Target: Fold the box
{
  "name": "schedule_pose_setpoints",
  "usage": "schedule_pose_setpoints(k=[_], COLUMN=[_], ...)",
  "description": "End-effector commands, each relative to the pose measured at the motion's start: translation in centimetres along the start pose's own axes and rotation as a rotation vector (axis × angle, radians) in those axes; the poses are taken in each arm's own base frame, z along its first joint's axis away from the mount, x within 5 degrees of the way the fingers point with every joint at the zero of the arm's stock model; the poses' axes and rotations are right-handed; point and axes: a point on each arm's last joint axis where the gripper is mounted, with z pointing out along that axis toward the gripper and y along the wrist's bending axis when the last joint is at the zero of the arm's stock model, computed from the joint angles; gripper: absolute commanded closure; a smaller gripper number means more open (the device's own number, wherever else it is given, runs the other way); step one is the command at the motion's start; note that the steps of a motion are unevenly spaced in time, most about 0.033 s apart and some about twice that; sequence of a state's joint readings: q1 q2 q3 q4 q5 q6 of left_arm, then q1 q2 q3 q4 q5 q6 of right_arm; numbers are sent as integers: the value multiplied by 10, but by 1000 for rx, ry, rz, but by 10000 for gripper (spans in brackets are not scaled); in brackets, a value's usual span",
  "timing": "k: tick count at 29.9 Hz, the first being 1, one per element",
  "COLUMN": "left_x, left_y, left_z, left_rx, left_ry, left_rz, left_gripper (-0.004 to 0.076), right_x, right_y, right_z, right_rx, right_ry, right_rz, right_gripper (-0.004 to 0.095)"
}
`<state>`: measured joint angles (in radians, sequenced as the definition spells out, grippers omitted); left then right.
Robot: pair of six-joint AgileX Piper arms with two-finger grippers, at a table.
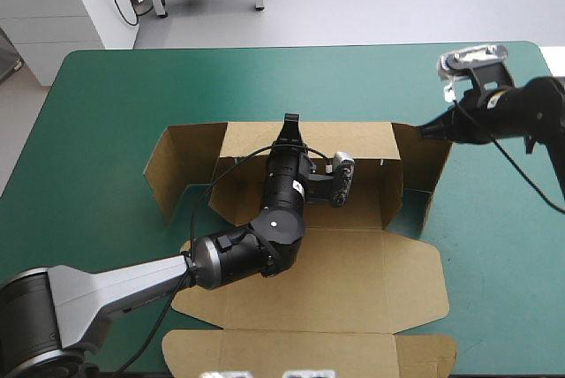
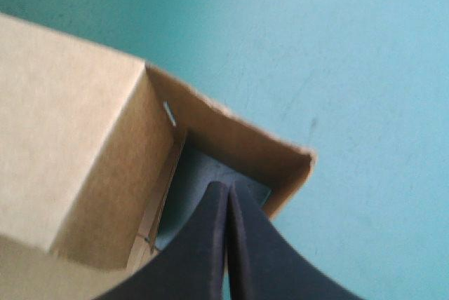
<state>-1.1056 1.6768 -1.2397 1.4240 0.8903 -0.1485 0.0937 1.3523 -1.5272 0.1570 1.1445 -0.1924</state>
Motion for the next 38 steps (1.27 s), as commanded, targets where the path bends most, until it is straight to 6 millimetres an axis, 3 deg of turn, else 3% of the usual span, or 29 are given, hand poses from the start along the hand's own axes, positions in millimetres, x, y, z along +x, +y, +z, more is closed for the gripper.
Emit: schedule_pose_setpoints(k=[1,5,9,14,23,27,32,38], left_x=[7,7,8,8,8,9,9,9], left_y=[24,24,24,24,24,24,24,24], left_z=[-14,-14,-14,-14,-14,-14,-14,-14], left_rx=[-82,-83,-83,-87,-86,-86,-86,-86], left_ry=[-1,1,5,7,13,15,15,14], left_rz=[-31,-31,-31,-29,-16,-17,-17,-16], left_gripper=[731,731,731,731,731,731,731,731], right_x=[-36,-63,-71,-63,-30,-12,7,38], right_y=[-7,-18,-25,-26,-18,-14,-6,1], right_z=[-11,12,41,72,90,86,65,45], right_rx=[32,23,16,-36,-117,-126,-150,-122], right_ry=[-81,-34,6,87,207,246,238,104], right_rz=[0,24,53,85,95,72,29,19], right_gripper=[929,929,929,929,929,929,929,929])
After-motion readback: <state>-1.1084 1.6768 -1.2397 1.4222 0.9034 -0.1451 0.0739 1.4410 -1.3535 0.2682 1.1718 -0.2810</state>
